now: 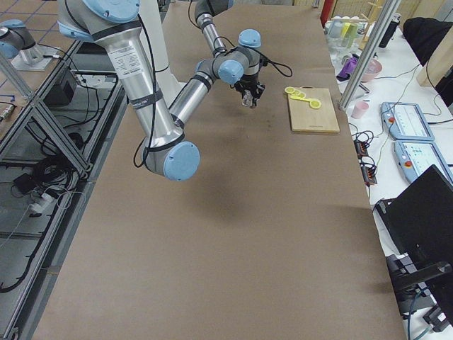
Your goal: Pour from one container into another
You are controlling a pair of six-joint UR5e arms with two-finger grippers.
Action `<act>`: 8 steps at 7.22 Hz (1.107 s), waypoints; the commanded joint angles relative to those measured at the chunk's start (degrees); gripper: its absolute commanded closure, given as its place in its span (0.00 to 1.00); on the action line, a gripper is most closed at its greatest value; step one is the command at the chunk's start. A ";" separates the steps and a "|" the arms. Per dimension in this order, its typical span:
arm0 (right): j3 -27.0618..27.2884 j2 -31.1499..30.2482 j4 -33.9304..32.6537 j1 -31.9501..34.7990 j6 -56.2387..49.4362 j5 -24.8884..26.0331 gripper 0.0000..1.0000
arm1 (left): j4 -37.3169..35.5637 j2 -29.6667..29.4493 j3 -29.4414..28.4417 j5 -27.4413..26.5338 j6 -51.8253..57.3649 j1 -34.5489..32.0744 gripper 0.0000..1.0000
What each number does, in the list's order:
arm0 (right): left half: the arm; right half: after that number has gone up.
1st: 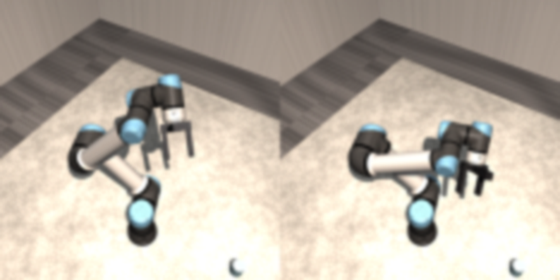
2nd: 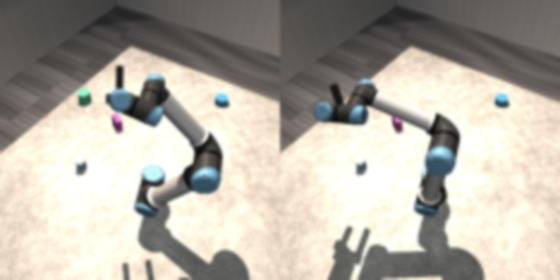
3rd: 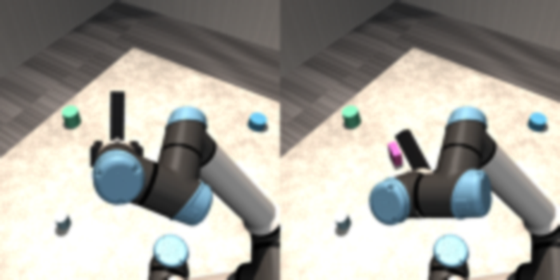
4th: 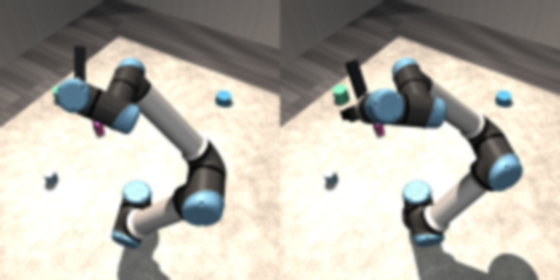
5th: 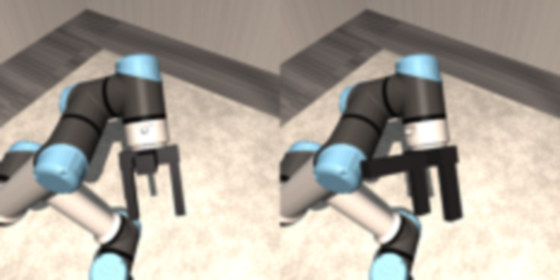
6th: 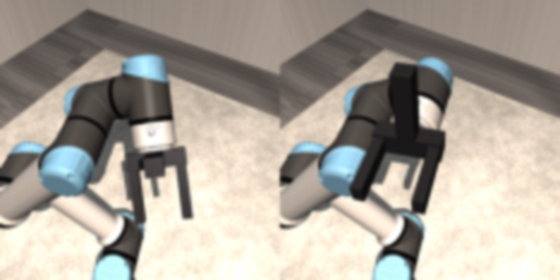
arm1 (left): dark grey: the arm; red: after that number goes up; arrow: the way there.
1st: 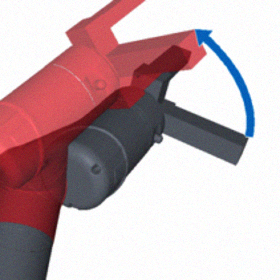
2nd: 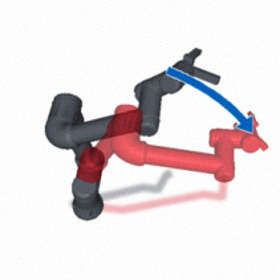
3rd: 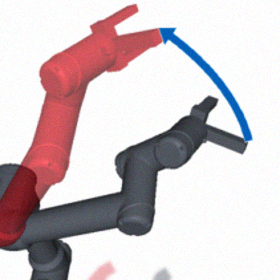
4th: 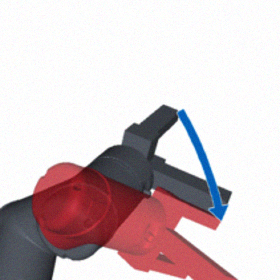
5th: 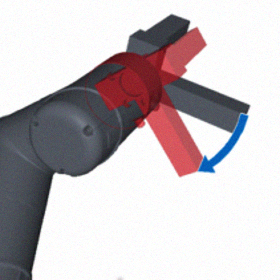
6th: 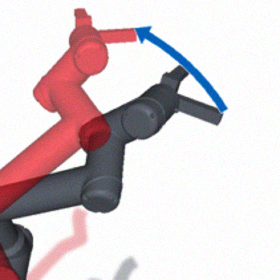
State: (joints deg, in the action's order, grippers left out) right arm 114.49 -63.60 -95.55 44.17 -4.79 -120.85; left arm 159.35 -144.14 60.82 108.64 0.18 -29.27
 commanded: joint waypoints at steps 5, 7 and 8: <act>-2.25 3.75 -7.11 0.13 -1.27 0.62 1.00 | 0.09 0.00 0.00 0.00 0.00 0.00 1.00; -4.53 8.21 -12.09 0.48 -3.62 0.97 1.00 | 0.18 0.00 0.00 0.00 0.00 0.00 1.00; -4.45 8.14 -12.29 0.74 -3.82 0.97 1.00 | 0.18 0.00 0.00 0.00 0.00 0.00 1.00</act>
State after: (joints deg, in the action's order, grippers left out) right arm 110.46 -56.34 -106.59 44.64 -7.73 -119.98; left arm 159.49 -144.14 60.85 108.63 0.18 -29.27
